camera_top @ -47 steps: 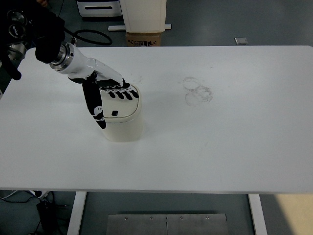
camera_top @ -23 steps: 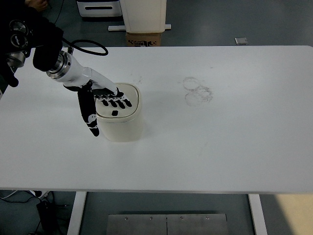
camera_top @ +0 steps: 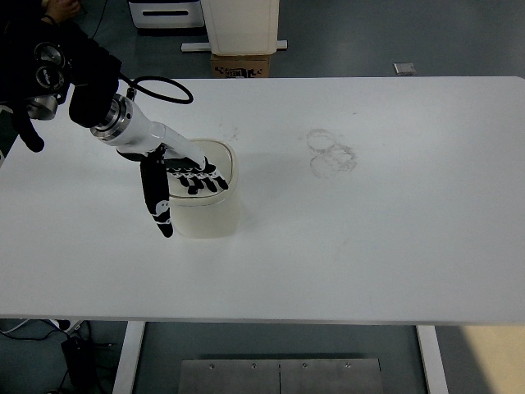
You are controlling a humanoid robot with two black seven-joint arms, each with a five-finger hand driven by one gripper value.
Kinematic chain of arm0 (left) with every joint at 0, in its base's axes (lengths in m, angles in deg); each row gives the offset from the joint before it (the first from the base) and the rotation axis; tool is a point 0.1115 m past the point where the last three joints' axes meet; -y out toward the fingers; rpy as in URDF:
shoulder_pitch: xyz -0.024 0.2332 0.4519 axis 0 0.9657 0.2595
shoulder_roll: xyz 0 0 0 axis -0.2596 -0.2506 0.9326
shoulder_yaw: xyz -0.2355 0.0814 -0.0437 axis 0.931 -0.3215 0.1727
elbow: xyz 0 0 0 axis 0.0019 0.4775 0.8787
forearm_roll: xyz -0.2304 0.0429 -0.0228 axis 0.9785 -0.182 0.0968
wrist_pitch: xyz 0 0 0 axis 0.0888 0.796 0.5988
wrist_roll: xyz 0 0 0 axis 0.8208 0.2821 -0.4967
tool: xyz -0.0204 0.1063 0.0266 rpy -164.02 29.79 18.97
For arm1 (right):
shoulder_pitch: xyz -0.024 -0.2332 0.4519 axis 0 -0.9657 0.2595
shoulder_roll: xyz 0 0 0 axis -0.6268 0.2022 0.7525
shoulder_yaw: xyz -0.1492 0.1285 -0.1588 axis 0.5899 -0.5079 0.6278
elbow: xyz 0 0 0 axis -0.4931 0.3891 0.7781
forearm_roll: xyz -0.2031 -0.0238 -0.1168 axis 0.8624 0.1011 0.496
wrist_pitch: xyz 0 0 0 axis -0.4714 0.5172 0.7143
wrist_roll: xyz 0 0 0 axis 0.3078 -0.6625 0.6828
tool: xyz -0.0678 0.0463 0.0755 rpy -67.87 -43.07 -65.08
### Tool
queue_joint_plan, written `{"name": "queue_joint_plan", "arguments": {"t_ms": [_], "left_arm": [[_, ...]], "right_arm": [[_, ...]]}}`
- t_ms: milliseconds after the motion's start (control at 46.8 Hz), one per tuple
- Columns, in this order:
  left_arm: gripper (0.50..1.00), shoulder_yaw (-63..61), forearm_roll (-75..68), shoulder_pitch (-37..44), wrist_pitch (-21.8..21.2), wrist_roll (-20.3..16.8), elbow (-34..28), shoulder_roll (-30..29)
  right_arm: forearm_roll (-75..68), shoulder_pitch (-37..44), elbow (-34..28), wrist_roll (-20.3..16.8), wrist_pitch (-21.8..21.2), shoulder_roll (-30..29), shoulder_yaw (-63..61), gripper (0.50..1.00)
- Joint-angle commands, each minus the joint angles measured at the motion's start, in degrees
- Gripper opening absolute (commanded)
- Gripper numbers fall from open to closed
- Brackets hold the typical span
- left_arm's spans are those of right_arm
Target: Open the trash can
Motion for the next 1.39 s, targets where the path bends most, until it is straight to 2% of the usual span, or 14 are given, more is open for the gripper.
{"name": "queue_joint_plan", "arguments": {"t_ms": [0,214,449,599,684,813,1091,1369], "left_arm": [[1.0,-0.05,-0.08,0.12,0.02,-0.01,0.05,0.02],[1.0,0.04,-0.43,0.38,0.02,-0.01,-0.12,-0.16],[1.0,1.35,0.53,-5.59,0.02,-0.36,-2.49,-1.04],[1.0,5.39,1.59,-5.51,0.02,-0.44,-7.67,-1.21],[1.0,10.31,3.16,-4.98,0.02,-0.62,-13.2,-1.48],[1.0,15.32,3.87,-1.03,0.02,-0.62,-19.98,-0.95],[1.0,31.83,4.05,12.42,0.02,-0.62,-25.7,-0.95],[1.0,41.78,3.7,19.27,0.0,-0.53,-34.22,0.28]], "right_arm": [[0.0,0.0,0.0,0.0,0.0,0.0,0.0,0.991],[0.0,0.0,0.0,0.0,0.0,0.0,0.0,0.991],[0.0,0.0,0.0,0.0,0.0,0.0,0.0,0.991],[0.0,0.0,0.0,0.0,-0.09,0.0,0.0,0.991],[0.0,0.08,0.0,0.0,0.0,0.0,0.0,0.991],[0.0,0.0,0.0,0.0,0.0,0.0,0.0,0.991],[0.0,0.0,0.0,0.0,0.0,0.0,0.0,0.991],[0.0,0.0,0.0,0.0,0.0,0.0,0.0,0.991]]}}
